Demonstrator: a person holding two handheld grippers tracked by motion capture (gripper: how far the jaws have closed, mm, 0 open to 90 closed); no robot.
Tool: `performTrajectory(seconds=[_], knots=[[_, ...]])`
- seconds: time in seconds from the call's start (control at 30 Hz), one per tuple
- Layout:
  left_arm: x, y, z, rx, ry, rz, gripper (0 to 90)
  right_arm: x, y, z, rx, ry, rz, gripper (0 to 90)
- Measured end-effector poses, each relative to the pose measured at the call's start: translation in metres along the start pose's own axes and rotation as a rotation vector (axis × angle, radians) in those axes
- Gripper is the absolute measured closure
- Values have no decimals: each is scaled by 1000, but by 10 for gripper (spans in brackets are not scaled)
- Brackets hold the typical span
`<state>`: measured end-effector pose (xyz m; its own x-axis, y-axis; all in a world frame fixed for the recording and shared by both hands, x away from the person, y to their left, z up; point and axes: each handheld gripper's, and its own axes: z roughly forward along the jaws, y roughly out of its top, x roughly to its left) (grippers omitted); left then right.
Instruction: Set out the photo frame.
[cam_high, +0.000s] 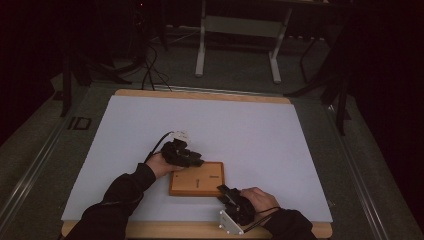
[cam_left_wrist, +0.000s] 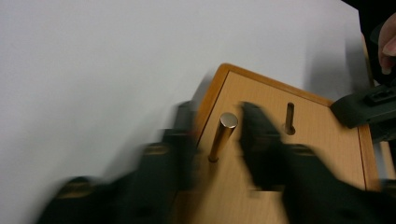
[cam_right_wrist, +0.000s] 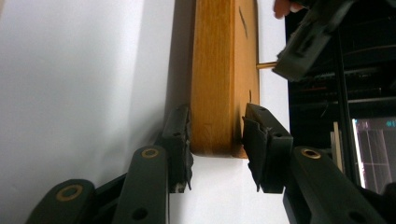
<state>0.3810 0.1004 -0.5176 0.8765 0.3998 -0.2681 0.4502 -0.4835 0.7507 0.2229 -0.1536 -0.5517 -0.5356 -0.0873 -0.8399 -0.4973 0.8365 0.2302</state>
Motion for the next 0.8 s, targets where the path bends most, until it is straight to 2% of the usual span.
performTrajectory(seconds=[0.07,0.1,0.17,0.23,0.27,0.4,0.57,0.67,0.7,0.73,0.77,0.8], knots=[[-1,0,-2,-13,6,0,467,-1,0,0,-3,4,1,631],[-2,-2,-7,-50,40,9,376,-3,0,0,-3,10,5,632],[-3,-4,-13,-93,49,29,239,-5,-1,-1,-11,12,15,636],[-7,-6,-18,-134,101,56,143,-8,-1,-2,-16,18,22,642],[-9,-6,-21,-151,116,68,138,-10,-1,-2,-19,23,17,646],[-13,-9,-37,-225,156,66,129,-22,-5,-5,-39,42,19,661],[-21,-13,-59,-245,196,74,127,-39,-8,-6,-57,80,56,671],[-24,-18,-71,-237,213,76,127,-47,-8,-6,-64,106,89,672],[-26,-20,-74,-237,231,82,126,-50,-8,-6,-65,116,90,672],[-26,-20,-74,-237,231,82,122,-50,-8,-6,-65,116,90,672],[-26,-25,-82,-239,243,69,111,-54,-9,-6,-66,133,115,673],[-25,-28,-85,-241,257,62,105,-56,-10,-5,-70,137,118,676]])
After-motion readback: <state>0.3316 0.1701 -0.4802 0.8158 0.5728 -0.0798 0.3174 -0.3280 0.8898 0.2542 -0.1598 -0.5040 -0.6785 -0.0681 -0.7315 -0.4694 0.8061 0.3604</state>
